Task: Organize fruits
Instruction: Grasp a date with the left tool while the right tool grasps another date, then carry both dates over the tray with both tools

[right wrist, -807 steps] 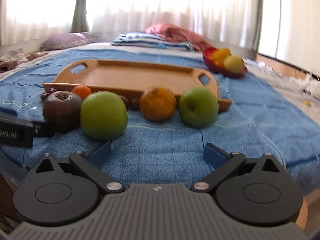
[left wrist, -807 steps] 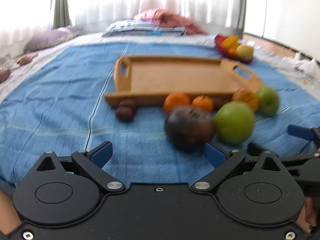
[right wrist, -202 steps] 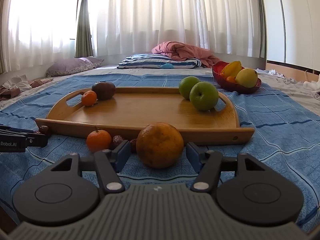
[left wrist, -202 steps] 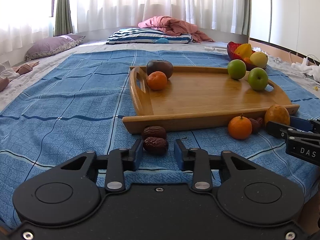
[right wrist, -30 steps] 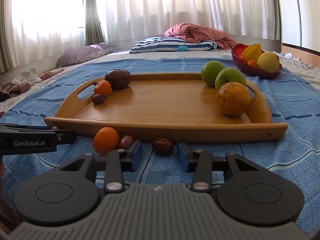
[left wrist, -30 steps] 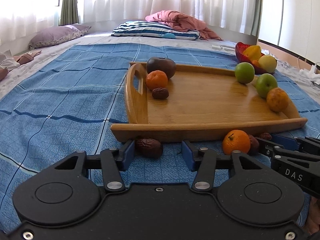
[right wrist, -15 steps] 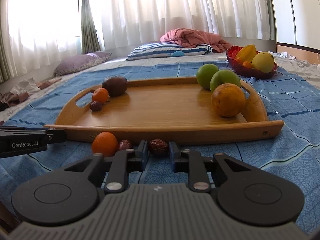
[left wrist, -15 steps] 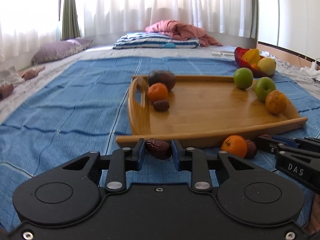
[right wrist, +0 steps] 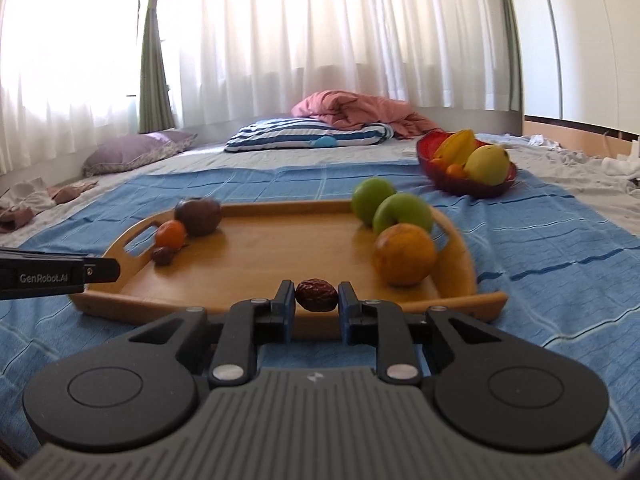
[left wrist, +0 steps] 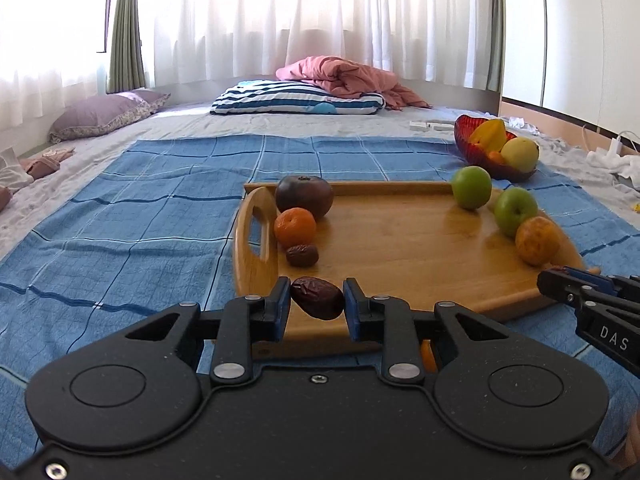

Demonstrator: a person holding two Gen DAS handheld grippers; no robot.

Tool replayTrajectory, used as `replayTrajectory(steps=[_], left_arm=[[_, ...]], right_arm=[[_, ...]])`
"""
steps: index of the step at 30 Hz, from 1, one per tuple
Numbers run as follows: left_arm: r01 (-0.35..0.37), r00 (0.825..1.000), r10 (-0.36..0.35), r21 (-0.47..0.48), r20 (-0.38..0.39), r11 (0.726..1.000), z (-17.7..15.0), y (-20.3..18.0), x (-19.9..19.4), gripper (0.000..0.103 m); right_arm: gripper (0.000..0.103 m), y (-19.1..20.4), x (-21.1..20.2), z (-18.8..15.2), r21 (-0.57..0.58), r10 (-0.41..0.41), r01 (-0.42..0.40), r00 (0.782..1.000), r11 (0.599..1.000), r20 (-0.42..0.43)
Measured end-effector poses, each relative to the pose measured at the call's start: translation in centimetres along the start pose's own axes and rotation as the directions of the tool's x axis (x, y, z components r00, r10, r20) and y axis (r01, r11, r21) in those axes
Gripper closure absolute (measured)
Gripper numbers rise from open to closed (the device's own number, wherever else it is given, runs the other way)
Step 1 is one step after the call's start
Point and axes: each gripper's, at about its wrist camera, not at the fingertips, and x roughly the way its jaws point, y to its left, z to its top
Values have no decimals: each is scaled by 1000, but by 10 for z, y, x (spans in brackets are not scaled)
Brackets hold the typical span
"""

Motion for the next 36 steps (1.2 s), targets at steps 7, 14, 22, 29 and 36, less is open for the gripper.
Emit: replayTrajectory(steps=[7,14,22,29,36], left_arm=[[-10,1000,10,-17,-15,1000,6,5,15,76],[-14,999,13,-24,-46,1000,7,7,33,76],[-23,997,22,-22,-68,999,9,8,51,76],[-29,996,27,-21,-85,999,7,7,62,76],[-28,995,25,-22,-98,999,6,7,70,76]], right_arm=[[75,-10,10,6,-5,-70,69,998,998,-1],[75,-27,25,10,11,-146,147,989,989,-33],[74,-36,36,9,-10,-202,202,978,979,-52],[75,-37,43,6,-12,-204,204,976,979,-73],[74,-37,44,3,-16,-203,202,977,979,-63]])
